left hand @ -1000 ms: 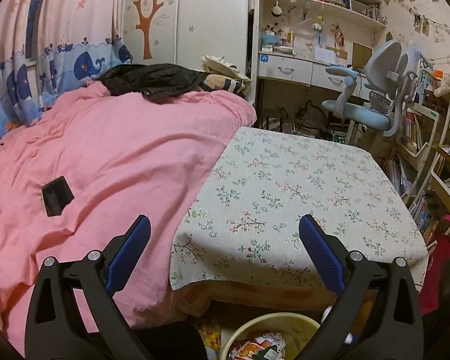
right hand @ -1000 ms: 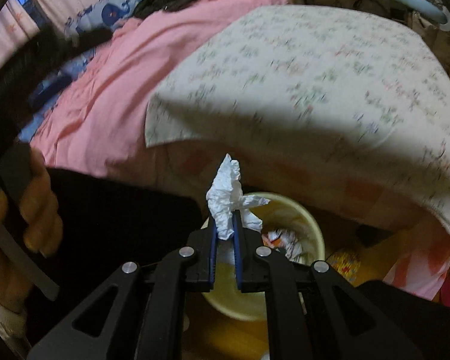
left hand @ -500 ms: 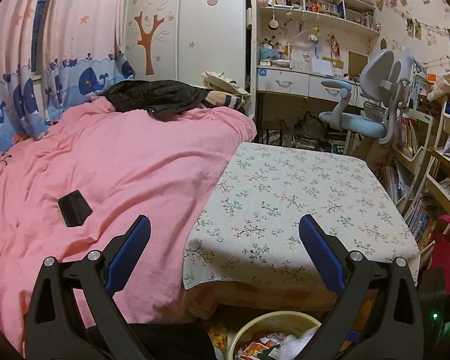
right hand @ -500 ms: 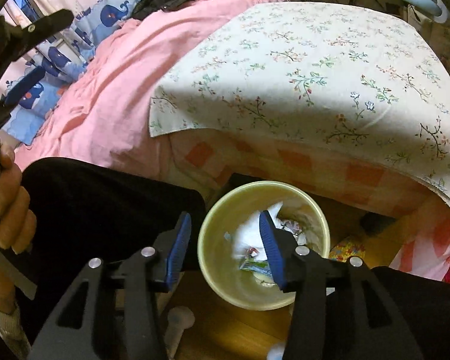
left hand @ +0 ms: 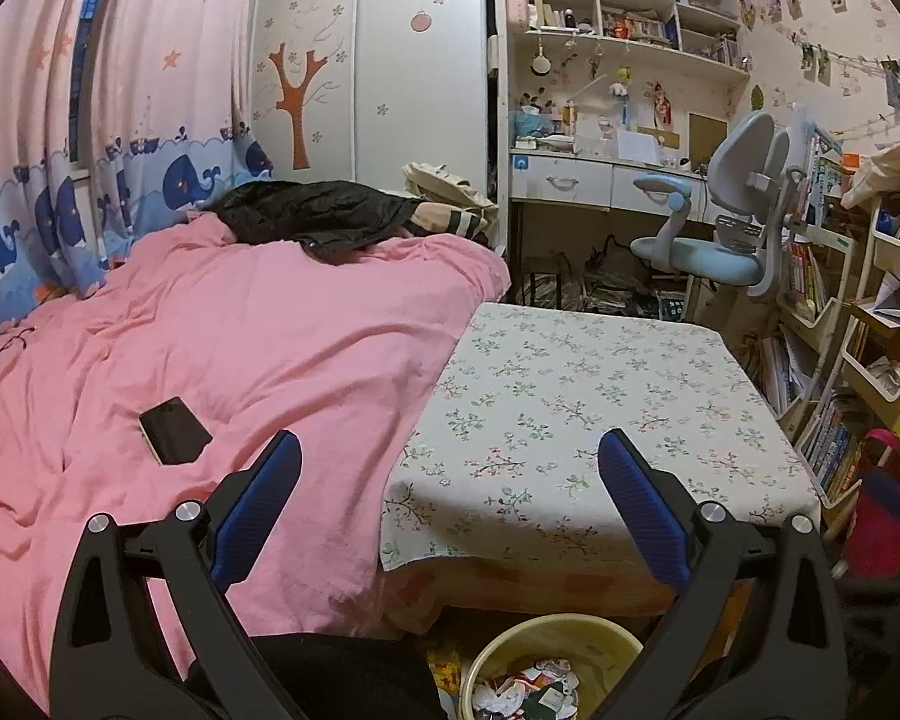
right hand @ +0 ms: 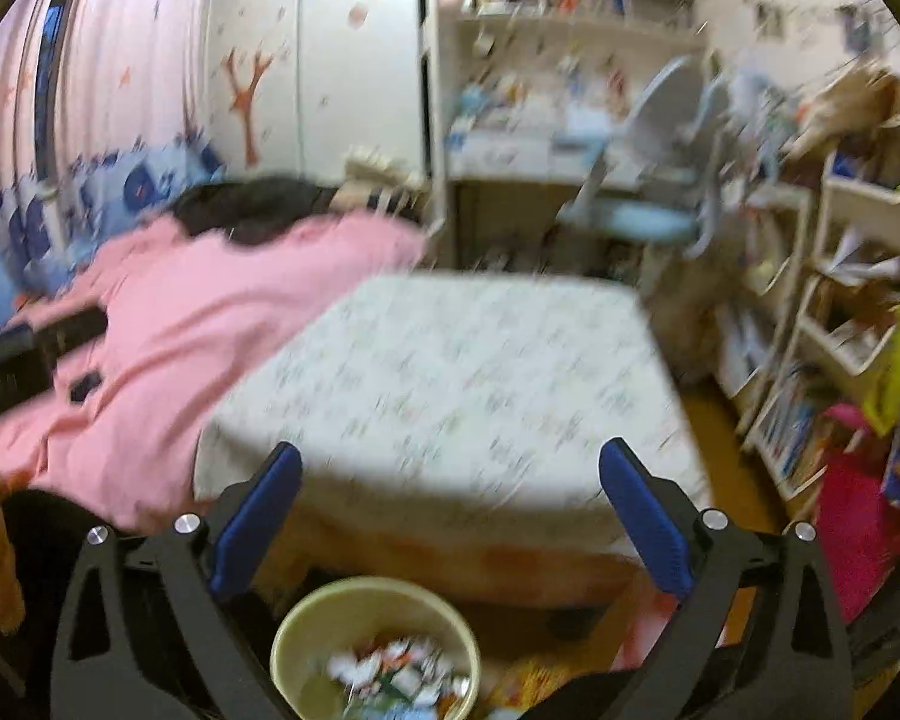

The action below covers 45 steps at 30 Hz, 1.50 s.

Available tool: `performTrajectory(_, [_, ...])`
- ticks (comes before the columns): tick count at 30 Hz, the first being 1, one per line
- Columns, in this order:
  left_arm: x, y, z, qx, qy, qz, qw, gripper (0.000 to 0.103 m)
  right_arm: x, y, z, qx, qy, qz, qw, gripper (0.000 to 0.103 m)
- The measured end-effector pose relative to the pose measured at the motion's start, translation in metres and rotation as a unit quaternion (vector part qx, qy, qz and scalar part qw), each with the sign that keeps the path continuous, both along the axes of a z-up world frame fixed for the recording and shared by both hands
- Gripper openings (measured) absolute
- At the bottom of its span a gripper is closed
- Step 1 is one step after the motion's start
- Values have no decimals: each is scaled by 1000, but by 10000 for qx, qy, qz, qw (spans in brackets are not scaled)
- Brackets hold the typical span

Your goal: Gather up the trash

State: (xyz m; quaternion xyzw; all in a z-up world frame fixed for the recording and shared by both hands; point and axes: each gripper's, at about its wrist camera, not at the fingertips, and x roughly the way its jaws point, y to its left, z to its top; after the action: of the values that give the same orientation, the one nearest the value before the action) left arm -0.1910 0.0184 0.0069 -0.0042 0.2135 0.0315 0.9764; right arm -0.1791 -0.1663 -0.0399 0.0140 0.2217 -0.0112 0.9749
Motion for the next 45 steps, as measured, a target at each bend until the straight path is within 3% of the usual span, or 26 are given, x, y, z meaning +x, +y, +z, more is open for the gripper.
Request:
performTrajectory(6, [-13, -6, 12, 39, -113, -56, 9999, 96, -12, 1, 17, -63, -574, -248, 9980, 95])
performTrajectory(14, [-25, -11, 26, 34, -259, -110, 9996, 96, -25, 0, 26, -98, -856, -344, 9957, 95])
performTrajectory(31, [-41, -17, 44, 10, -486, -171, 9987, 96, -31, -2, 32, -47, -979, -397, 9944, 95])
performTrajectory(45, [-36, -20, 44, -77, -442, -291, 9986, 96, -27, 9, 29, 26, -877, -382, 9954, 95])
